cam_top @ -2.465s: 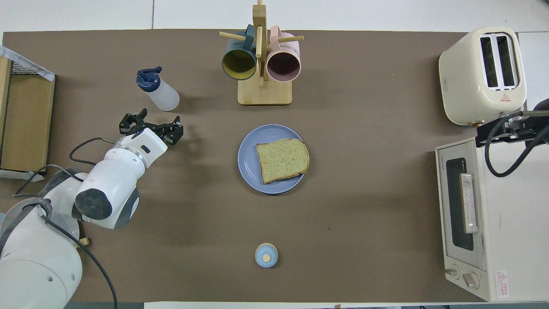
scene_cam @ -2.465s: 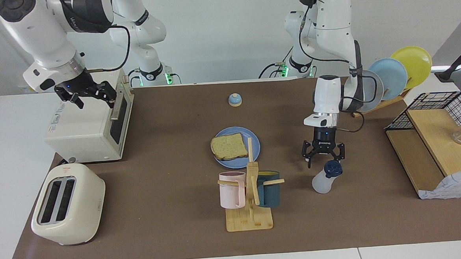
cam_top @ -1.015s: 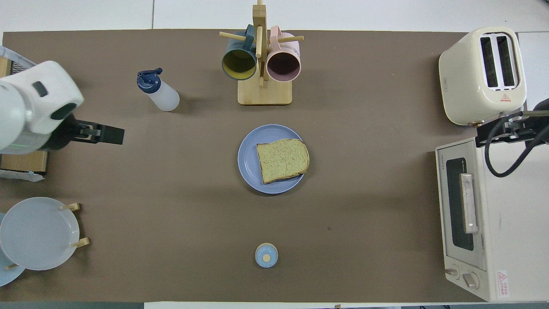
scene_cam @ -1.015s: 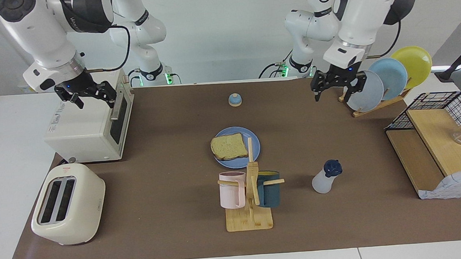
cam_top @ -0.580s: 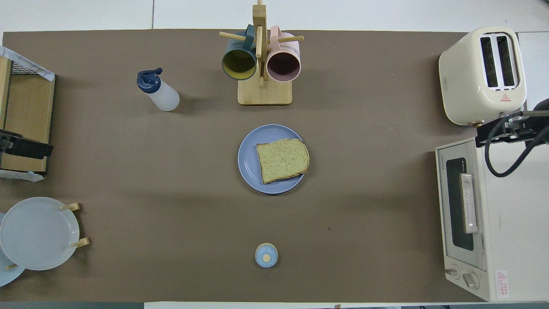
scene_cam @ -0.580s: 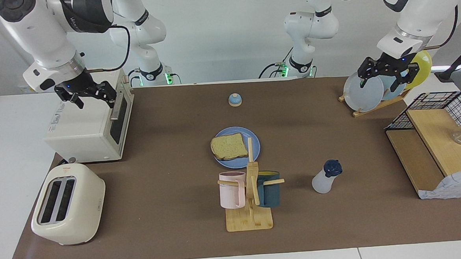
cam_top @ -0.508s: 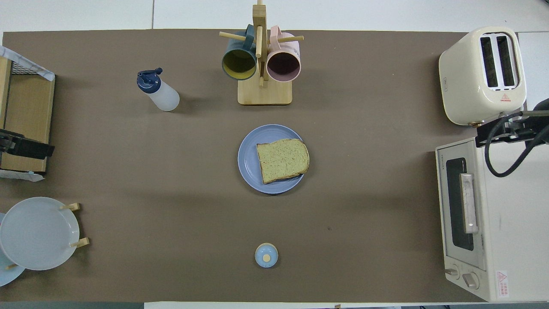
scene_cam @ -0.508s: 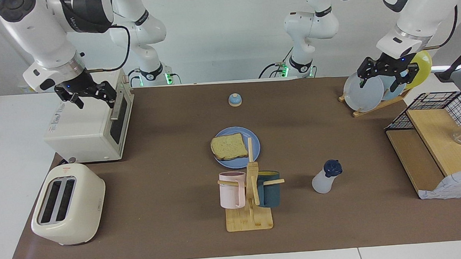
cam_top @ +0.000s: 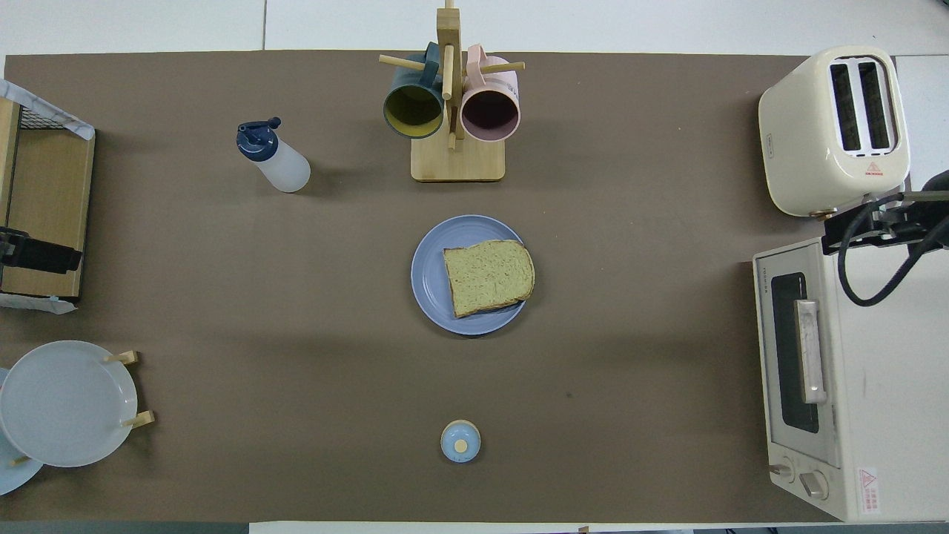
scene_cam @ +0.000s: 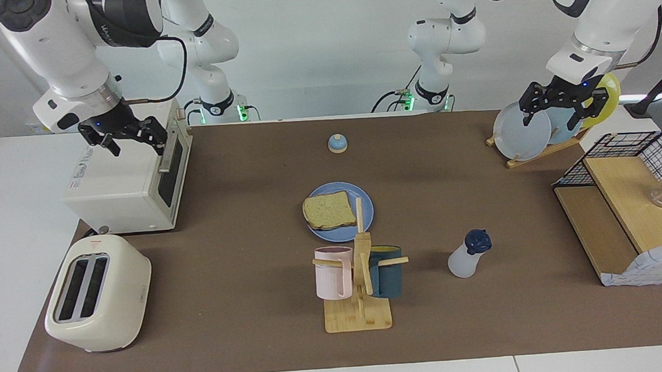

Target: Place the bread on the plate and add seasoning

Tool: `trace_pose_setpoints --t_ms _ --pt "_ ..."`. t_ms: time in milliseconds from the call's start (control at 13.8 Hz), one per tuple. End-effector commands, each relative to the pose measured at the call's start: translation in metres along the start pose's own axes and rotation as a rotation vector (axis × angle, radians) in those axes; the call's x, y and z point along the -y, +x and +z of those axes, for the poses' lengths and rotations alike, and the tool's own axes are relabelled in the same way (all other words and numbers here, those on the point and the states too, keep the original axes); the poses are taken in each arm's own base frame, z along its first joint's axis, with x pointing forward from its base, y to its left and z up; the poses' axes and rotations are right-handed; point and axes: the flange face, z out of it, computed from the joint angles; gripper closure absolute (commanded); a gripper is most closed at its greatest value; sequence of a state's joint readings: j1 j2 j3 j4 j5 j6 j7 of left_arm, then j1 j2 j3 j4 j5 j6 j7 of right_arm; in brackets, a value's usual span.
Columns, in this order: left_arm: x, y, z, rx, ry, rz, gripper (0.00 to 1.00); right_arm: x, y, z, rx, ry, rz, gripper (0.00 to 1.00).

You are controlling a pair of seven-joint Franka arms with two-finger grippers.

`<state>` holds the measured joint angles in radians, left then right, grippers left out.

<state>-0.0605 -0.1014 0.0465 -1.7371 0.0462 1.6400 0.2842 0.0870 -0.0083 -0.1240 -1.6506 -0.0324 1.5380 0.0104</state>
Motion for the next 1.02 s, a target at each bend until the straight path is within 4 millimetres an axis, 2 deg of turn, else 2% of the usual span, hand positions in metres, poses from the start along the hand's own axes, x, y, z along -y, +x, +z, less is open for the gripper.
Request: trace_pose_setpoints --t_ms 0,72,145,362,580,652,943 --pt "-0.009 0.016 -0.007 0.040 -0.028 -0.110 0.00 -0.003 -0.004 -0.002 -0.004 0.018 -0.020 0.00" --pt "-0.015 0.016 -0.024 0.032 -0.027 -0.105 0.00 -0.004 -0.004 -0.002 -0.004 0.018 -0.019 0.00" --pt "-0.018 0.016 -0.030 0.026 -0.027 -0.098 0.00 -0.004 -0.004 -0.002 -0.004 0.018 -0.019 0.00" --pt "-0.020 0.012 -0.033 0.042 -0.041 -0.096 0.00 -0.004 -0.004 -0.001 -0.003 0.018 -0.019 0.00" --pt "-0.019 0.002 -0.022 0.041 -0.046 -0.099 0.00 -0.004 -0.004 -0.002 -0.004 0.018 -0.019 0.00" --pt "-0.017 0.005 -0.018 0.040 -0.045 -0.102 0.00 -0.003 -0.004 -0.002 -0.004 0.018 -0.020 0.00" --pt "0.002 0.003 -0.010 0.037 -0.127 -0.161 0.00 -0.003 -0.004 -0.001 -0.003 0.018 -0.020 0.00"
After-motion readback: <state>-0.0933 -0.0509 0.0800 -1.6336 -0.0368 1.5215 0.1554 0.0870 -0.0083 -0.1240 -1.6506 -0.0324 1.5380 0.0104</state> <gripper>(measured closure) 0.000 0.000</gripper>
